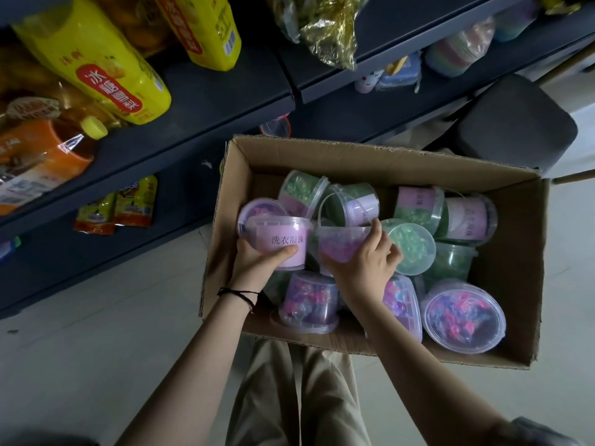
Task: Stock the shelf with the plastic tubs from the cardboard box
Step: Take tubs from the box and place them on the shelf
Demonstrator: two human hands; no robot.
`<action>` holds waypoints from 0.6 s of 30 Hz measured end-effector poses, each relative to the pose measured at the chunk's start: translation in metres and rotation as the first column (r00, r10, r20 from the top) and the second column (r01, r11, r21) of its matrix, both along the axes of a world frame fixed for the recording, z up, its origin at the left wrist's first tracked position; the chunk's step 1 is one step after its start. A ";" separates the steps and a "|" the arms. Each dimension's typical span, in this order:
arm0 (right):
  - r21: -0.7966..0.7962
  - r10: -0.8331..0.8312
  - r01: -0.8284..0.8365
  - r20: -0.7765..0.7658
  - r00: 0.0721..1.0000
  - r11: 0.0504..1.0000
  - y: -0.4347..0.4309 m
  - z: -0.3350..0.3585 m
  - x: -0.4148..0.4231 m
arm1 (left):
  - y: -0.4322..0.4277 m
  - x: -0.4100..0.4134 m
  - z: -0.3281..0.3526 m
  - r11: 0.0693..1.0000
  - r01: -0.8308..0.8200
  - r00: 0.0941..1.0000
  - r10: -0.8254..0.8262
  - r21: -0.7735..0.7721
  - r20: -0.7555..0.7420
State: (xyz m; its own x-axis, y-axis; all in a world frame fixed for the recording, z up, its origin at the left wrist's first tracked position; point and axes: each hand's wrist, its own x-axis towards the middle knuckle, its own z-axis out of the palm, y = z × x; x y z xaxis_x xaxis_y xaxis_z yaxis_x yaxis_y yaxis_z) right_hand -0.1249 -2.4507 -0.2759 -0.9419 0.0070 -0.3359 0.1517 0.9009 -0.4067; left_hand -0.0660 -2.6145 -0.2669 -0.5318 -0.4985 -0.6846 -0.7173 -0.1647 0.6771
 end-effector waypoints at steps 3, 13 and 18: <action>0.018 0.036 -0.035 -0.015 0.999 0.999 -0.005 0.002 0.000 | 0.004 0.001 0.008 1.000 0.019 0.999 -0.020 -0.022 -0.037; -0.297 0.168 -0.164 -0.014 0.986 0.941 0.013 0.013 -0.008 | 0.004 0.021 0.033 0.998 -0.040 0.992 0.033 -0.053 -0.121; -0.448 0.135 -0.128 -0.017 0.991 0.885 0.006 0.056 -0.007 | 0.001 0.030 0.066 0.993 -0.118 0.949 0.117 0.013 -0.291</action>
State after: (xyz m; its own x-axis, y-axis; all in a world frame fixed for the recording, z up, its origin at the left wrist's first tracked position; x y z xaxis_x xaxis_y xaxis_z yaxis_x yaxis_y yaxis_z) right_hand -0.1314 -2.4449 -0.2203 -0.9189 -0.2704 -0.2871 0.0533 0.6361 -0.7697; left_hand -0.0361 -2.6131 -0.2013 -0.6453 -0.5718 -0.5066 -0.4647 -0.2325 0.8544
